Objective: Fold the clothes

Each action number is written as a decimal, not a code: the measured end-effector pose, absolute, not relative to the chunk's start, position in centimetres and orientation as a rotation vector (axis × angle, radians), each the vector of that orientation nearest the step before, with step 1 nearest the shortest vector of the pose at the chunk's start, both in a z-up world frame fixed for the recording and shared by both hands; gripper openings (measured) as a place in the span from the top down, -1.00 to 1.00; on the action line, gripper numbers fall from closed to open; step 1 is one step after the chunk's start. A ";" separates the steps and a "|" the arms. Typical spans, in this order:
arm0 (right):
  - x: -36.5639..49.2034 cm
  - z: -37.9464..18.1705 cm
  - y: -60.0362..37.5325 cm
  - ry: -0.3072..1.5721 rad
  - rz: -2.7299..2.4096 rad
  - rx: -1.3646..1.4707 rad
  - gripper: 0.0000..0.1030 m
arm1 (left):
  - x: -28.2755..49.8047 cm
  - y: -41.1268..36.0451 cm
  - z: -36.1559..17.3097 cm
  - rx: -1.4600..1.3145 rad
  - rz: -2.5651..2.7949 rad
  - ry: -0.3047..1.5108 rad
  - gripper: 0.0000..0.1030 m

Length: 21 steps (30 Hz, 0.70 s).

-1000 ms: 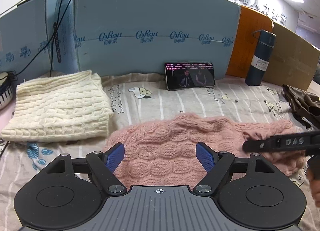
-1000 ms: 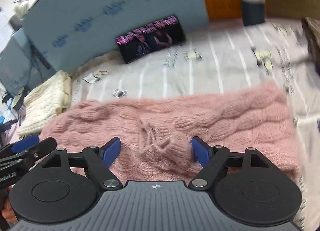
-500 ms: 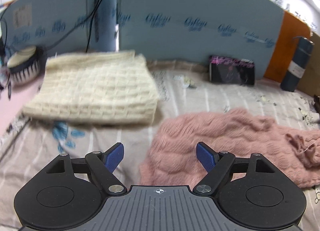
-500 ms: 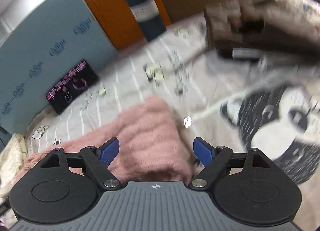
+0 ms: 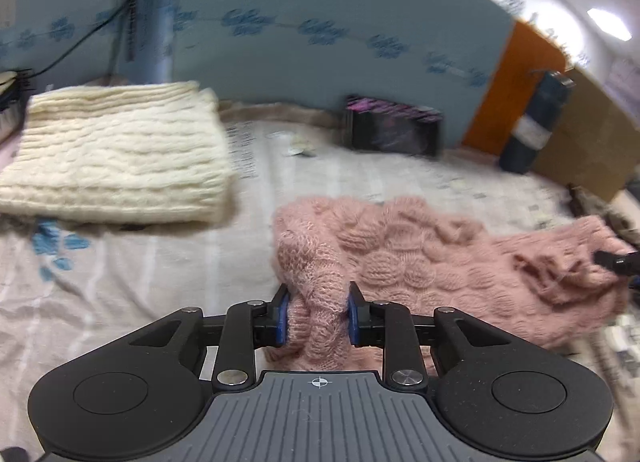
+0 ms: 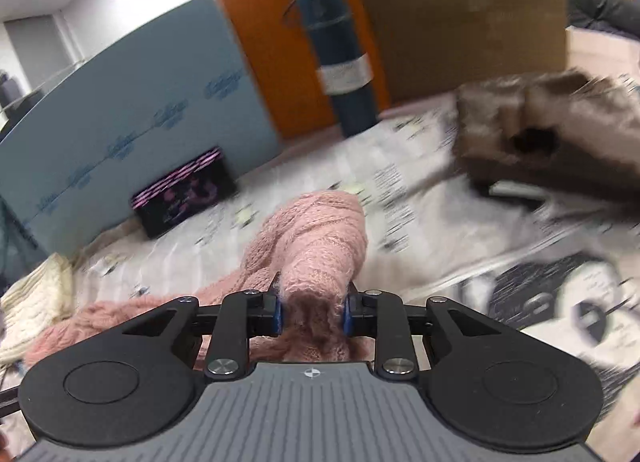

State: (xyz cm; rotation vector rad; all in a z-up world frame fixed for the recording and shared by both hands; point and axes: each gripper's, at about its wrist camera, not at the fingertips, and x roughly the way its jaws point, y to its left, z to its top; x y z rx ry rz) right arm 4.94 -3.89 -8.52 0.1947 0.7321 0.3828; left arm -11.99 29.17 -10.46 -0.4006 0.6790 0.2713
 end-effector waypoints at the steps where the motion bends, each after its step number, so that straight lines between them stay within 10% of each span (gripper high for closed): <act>1: 5.2 -8.3 -4.6 0.722 0.366 0.182 0.55 | -11.8 28.6 -10.0 -0.401 0.233 0.675 0.49; 11: 5.3 -6.3 -4.5 0.640 0.443 0.048 0.53 | -8.3 26.4 -9.9 -0.188 0.335 0.644 -0.36; 21: 2.0 -4.0 2.5 0.525 0.735 -0.157 0.53 | -7.6 28.2 -11.9 -0.231 0.420 0.689 -0.45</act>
